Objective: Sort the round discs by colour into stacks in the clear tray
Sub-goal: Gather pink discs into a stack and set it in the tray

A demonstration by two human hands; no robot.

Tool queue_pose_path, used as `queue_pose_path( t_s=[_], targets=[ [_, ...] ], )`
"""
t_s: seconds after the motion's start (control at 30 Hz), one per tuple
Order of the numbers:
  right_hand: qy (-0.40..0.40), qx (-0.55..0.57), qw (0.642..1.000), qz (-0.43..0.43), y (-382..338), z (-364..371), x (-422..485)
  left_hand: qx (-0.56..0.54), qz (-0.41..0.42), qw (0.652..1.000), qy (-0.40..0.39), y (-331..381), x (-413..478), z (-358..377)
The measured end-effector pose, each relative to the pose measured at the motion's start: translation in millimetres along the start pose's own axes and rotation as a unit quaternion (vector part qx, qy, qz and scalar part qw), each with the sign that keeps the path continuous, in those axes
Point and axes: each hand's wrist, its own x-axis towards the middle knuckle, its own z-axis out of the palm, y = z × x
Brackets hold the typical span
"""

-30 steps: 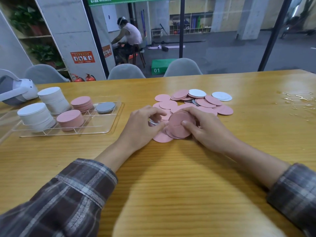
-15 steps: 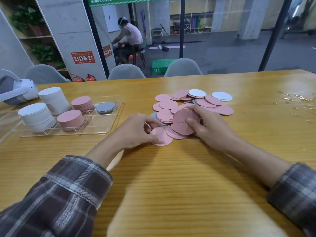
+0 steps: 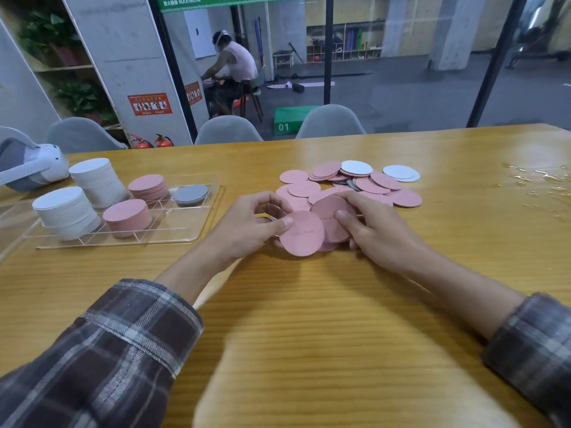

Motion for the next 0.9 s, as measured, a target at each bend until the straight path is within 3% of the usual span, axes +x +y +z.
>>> queue_pose_path(
  t_s=[0.3, 0.57, 0.73, 0.9],
  targets=[
    [-0.017, 0.049, 0.999, 0.003, -4, 2, 1, -0.029, 0.029, 0.997, 0.070, 0, 3, 34],
    [-0.007, -0.011, 0.999, -0.032, 1, -1, 3, 0.079, 0.111, 0.984, 0.113, -1, 9, 40],
    [0.047, -0.054, 0.997, -0.018, 3, -13, 5, 0.220, 0.090, 0.969, 0.069, -15, 8, 33],
    [0.045, -0.066, 0.997, -0.015, 3, -14, 4, 0.249, 0.061, 0.966, 0.035, -10, 8, 32]
  ],
)
